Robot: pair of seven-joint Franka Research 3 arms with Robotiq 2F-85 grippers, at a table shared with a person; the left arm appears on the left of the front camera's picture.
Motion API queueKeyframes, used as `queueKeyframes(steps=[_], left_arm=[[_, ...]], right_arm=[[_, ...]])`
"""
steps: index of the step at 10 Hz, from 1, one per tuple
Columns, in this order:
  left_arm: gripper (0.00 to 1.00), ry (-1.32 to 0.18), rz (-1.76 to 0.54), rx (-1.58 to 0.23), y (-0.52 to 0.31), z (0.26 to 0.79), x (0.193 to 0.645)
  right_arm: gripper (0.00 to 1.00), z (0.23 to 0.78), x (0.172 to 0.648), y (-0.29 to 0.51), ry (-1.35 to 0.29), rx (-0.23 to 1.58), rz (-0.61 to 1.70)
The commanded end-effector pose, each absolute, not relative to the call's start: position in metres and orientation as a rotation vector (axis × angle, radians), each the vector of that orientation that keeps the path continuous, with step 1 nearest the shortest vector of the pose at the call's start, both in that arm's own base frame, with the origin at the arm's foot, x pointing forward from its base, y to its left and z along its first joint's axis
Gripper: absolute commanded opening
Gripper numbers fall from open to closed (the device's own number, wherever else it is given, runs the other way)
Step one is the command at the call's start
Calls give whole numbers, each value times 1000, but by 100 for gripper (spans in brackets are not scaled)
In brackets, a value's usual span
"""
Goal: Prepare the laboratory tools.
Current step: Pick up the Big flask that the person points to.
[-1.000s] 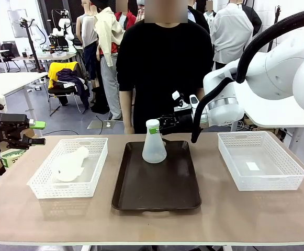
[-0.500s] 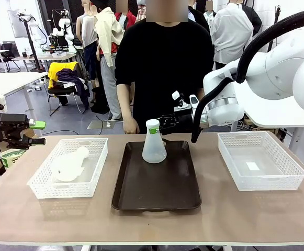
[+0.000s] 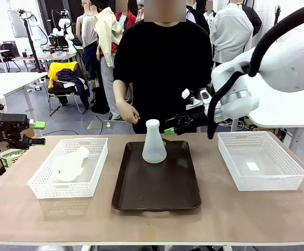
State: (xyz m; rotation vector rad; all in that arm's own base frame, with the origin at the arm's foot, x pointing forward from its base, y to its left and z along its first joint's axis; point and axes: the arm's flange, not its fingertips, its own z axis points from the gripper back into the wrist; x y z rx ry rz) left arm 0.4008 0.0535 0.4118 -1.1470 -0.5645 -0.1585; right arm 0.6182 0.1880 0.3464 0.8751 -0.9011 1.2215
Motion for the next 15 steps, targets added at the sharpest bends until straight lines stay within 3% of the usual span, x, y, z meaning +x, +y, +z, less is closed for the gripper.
queueKeyframes(steps=[1, 6, 13, 15], left_arm=[[100, -570, -165, -1160, 55, 413, 400], [100, -570, -165, -1160, 55, 413, 400], [100, -565, -158, -1147, 54, 412, 401], [100, -519, -208, -872, 29, 444, 412]], right_arm=[[100, 370, 588, 144, -905, 758, 1149], [100, 404, 527, 51, -1032, 695, 1016], [100, 404, 526, 36, -1025, 710, 985], [100, 404, 526, 36, -1025, 710, 985]])
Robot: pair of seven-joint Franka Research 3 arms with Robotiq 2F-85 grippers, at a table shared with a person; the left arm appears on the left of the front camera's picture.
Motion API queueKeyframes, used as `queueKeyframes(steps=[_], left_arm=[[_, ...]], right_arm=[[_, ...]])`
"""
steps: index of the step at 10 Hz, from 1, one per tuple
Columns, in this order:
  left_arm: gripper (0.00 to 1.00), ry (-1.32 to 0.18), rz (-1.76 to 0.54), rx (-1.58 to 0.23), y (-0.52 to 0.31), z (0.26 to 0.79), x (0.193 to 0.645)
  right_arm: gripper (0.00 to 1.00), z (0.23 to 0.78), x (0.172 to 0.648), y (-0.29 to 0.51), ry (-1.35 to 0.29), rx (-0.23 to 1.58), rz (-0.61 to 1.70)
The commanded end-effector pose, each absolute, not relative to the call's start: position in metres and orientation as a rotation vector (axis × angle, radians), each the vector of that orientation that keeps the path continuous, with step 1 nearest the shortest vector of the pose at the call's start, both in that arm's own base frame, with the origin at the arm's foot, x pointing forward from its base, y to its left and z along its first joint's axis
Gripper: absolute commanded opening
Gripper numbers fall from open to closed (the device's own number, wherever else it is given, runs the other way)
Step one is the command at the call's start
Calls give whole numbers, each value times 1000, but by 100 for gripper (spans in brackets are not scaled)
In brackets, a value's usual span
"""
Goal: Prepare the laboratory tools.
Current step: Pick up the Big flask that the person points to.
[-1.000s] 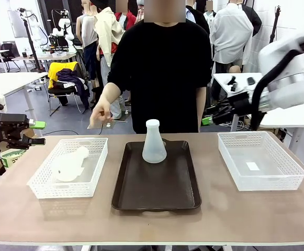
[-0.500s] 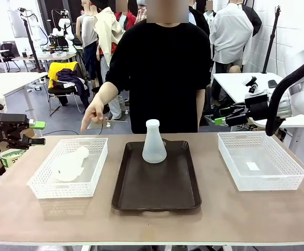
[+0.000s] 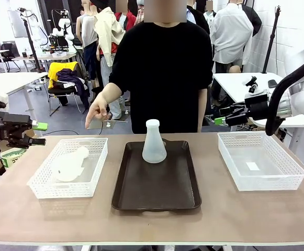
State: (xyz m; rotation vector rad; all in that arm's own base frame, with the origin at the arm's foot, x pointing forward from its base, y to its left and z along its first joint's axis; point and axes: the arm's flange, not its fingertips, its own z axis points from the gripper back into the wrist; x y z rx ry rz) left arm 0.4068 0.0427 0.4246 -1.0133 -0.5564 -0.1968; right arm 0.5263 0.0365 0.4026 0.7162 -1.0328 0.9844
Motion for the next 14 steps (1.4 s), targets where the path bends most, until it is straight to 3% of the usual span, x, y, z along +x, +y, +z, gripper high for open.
queueKeyframes(steps=[1, 2, 5, 7, 11, 14], left_arm=[[100, -463, -197, -812, 18, 457, 428], [100, -373, -157, -731, 8, 467, 443], [100, -329, -155, -550, -21, 484, 483], [100, -247, -225, -343, -37, 467, 508], [100, -162, -362, -126, -50, 439, 547], [100, -129, -386, -75, -57, 415, 570]], right_arm=[[100, 404, 526, 36, -1025, 710, 985], [100, 404, 526, 36, -1025, 710, 985], [100, 404, 526, 36, -1025, 710, 985], [100, 404, 526, 36, -1025, 710, 985], [100, 404, 526, 36, -1025, 710, 985], [100, 404, 526, 36, -1025, 710, 985]])
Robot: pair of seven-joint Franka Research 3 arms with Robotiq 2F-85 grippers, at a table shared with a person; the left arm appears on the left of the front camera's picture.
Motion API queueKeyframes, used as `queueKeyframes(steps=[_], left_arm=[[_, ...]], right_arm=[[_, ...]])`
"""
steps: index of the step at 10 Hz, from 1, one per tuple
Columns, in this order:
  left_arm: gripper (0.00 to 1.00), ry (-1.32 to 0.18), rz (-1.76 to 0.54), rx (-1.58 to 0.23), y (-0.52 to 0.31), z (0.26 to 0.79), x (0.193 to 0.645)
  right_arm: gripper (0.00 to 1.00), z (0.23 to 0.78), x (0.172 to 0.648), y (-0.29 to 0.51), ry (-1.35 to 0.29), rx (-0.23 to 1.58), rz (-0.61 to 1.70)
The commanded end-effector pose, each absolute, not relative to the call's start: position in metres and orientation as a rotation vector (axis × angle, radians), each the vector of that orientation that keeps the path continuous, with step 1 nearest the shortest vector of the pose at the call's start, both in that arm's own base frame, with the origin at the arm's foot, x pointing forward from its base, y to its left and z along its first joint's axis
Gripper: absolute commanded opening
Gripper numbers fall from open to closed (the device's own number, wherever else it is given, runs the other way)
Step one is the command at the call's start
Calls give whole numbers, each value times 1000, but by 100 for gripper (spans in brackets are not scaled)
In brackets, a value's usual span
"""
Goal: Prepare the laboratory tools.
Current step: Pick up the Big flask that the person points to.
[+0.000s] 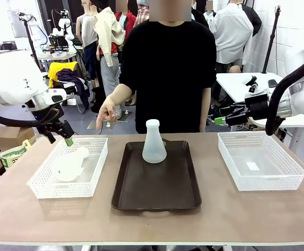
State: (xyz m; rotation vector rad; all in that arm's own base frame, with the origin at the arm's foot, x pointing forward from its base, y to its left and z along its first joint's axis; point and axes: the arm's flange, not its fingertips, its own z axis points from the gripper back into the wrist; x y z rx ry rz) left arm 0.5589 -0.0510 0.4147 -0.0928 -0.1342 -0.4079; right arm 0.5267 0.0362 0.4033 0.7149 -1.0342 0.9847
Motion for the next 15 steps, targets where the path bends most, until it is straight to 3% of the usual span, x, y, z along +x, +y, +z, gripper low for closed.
queueKeyframes(steps=[1, 5, 15], left_arm=[[100, -125, -386, -83, -62, 411, 575], [100, -159, -348, -142, -69, 409, 578], [100, -61, -376, -24, -91, 368, 606]], right_arm=[[100, 404, 526, 36, -1025, 710, 985], [100, 404, 526, 36, -1025, 710, 985], [100, 404, 526, 36, -1025, 710, 985]])
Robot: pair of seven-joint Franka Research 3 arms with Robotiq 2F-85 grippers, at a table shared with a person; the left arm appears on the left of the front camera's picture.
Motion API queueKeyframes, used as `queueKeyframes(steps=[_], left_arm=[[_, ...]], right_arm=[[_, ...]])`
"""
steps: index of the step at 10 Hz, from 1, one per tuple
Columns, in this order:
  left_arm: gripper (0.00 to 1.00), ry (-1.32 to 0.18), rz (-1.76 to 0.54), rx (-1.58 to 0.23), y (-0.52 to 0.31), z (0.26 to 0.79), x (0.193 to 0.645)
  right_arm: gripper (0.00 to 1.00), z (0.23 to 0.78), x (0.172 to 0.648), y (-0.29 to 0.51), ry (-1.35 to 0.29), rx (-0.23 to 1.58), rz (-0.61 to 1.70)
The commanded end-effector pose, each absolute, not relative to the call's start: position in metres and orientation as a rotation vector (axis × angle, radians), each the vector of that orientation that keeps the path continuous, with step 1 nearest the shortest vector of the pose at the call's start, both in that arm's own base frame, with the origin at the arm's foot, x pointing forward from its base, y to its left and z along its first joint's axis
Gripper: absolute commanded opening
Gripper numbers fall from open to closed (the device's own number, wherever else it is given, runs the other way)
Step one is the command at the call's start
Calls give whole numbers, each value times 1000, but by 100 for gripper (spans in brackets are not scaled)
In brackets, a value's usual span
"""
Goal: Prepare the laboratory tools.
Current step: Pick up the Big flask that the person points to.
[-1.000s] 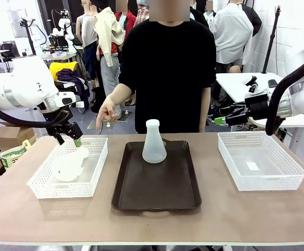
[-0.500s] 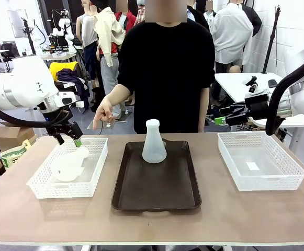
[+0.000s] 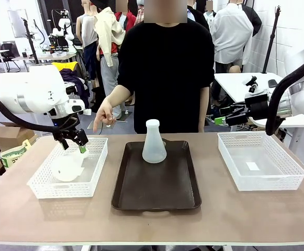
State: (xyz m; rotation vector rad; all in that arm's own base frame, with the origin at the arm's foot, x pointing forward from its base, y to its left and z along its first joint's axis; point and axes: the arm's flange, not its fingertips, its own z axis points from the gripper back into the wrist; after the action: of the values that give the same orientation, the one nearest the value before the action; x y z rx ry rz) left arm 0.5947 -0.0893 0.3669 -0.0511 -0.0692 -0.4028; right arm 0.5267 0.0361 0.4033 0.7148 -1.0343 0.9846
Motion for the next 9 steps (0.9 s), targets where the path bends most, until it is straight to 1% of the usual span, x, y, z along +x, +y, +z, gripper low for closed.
queueKeyframes(steps=[1, 9], left_arm=[[100, -57, -367, -18, -91, 364, 610], [100, -60, -344, -42, -93, 337, 625]], right_arm=[[100, 404, 526, 36, -1025, 710, 985], [100, 404, 526, 36, -1025, 710, 985]])
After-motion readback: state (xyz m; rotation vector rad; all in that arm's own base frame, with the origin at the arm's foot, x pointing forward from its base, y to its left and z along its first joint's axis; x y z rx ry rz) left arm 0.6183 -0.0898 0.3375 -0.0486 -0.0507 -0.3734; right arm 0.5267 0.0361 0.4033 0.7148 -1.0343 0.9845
